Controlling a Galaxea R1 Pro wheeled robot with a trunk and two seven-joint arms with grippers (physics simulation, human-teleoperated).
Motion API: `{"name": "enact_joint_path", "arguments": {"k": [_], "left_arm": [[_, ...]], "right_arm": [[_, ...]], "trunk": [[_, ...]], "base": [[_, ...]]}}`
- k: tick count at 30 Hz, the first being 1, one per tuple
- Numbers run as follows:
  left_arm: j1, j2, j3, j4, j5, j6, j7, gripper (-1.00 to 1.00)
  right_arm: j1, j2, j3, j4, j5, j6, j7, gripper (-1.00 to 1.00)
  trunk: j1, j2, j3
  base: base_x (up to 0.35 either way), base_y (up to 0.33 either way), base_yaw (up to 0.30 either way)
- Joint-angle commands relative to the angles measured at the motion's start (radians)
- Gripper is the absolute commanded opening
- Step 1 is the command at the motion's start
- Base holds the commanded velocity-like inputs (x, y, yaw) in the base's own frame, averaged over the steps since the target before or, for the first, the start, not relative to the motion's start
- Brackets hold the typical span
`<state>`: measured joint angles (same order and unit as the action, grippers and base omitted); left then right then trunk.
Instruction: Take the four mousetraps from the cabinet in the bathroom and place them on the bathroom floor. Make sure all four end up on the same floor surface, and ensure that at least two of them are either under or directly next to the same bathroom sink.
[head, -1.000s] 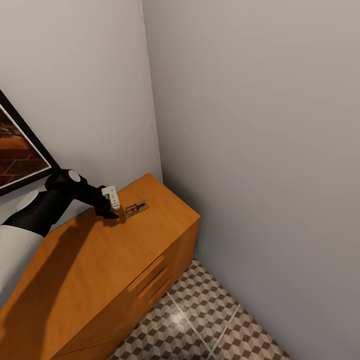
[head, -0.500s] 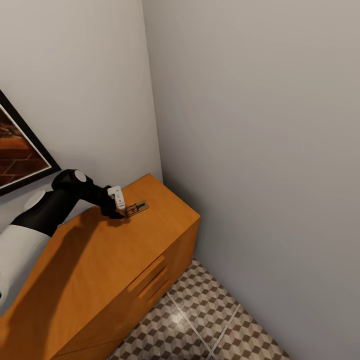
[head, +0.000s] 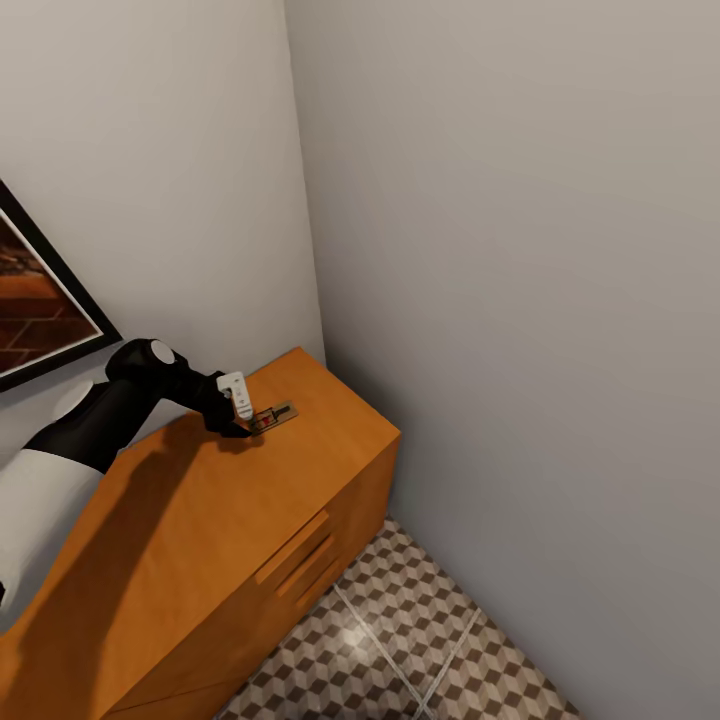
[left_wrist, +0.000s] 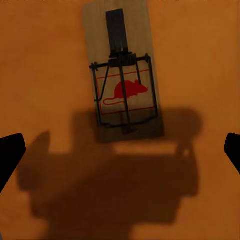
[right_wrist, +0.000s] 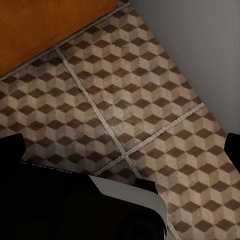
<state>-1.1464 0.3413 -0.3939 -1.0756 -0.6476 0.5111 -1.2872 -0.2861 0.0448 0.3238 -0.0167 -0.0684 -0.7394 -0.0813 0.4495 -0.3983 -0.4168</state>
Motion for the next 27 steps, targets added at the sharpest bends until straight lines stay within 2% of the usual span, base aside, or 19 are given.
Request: {"name": "enact_joint_path", "arguments": {"k": [1,18,20,24,27], "left_arm": [[-0.001,0.001,-0.002,-0.001,-0.003,0.010,-0.004,1.00],[-0.001,0.002,0.003,0.009,0.002,0.010,0.000,1.00],[-0.001,0.002,0.017,0.008,0.002,0.010,0.000,1.00],[-0.001,0.002,0.094,0.009,0.002,0.010,0.000,1.00],[-0.001,0.002,0.116,0.010,0.002,0.008,-0.001,1.00]], "right_arm": [[-0.001,0.000,0.009,0.001,-0.007,-0.003,-0.005,1.00],[-0.001,0.001,0.009,0.001,-0.007,-0.003,-0.005,1.00],[-0.001,0.001,0.009,0.001,-0.007,-0.003,-0.005,1.00],[-0.001,0.001,0.009,0.001,-0.007,-0.003,-0.005,1.00],[-0.001,0.001,0.009,0.001,-0.007,-0.003,-0.005,1.00]], "trunk": [[0.001,-0.002,-0.002],[0.001,-0.002,-0.023],[0.001,-0.002,-0.026],[0.001,-0.002,-0.028],[0.001,-0.002,-0.028]], "base": [[0.000,0.000,0.000],[0.000,0.000,0.000],[0.000,0.000,0.000],[0.000,0.000,0.000],[0.000,0.000,0.000]]}}
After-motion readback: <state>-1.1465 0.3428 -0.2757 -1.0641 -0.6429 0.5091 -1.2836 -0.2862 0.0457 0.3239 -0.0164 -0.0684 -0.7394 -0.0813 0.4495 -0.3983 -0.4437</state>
